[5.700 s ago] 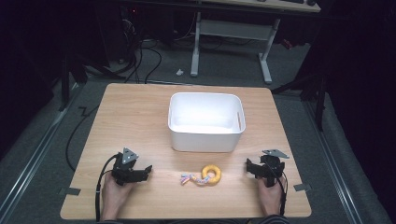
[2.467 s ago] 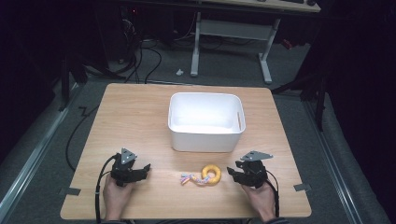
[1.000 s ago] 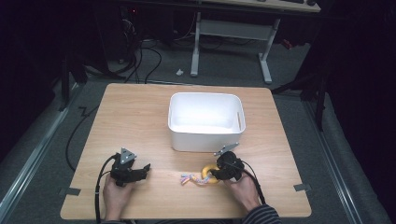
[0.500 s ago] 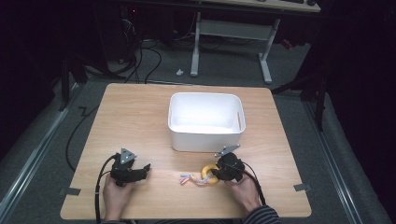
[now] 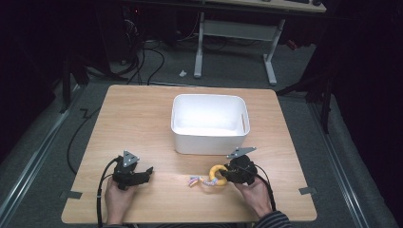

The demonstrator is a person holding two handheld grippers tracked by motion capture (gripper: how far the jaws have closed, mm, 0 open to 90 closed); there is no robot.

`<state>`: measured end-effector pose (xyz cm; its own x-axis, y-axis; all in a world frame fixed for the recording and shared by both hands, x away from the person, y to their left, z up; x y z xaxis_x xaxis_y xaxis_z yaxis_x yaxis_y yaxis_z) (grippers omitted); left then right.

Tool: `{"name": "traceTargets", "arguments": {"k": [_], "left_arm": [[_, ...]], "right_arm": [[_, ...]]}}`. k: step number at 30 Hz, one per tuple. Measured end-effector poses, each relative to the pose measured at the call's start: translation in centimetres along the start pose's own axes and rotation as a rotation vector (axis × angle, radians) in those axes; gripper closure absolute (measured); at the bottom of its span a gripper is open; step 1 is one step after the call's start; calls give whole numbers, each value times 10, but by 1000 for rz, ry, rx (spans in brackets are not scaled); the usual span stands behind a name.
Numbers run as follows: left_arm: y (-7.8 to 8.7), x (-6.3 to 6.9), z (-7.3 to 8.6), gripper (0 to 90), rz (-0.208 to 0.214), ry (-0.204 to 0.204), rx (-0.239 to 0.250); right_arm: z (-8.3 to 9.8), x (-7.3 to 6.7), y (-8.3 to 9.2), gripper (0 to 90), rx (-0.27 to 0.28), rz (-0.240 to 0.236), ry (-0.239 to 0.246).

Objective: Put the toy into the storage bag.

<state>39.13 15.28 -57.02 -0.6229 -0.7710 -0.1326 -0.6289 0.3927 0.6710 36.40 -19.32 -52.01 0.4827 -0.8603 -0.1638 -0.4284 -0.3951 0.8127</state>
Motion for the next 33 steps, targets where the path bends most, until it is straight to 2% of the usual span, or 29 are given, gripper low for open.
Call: {"name": "traceTargets", "arguments": {"k": [9, 15, 19, 23, 33], "left_arm": [[0, 0, 0, 237, 0, 1, 1], [0, 0, 0, 234, 1, 1, 0], [0, 0, 0, 235, 0, 1, 1], [0, 0, 0, 235, 0, 2, 2], [0, 0, 0, 236, 0, 0, 0]], "right_arm": [[-1, 6, 17, 690, 26, -13, -15], [-1, 8, 22, 692, 30, -18, -10], [-2, 7, 28, 692, 33, -23, 11], [-4, 6, 40, 692, 43, -22, 27], [-7, 12, 68, 693, 79, -33, 21]]}}
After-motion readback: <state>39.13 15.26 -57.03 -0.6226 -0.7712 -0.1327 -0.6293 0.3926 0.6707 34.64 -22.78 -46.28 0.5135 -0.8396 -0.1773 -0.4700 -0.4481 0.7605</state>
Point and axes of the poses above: each handheld gripper's, and its own axes: y roughly backward along the jaws, z roughly out of its underside, x roughly to its right, the point moved 5 cm from there along -y, roughly forward along the jaws, and after that the axes turned 12 degrees about -y, right-handed, at the moved point
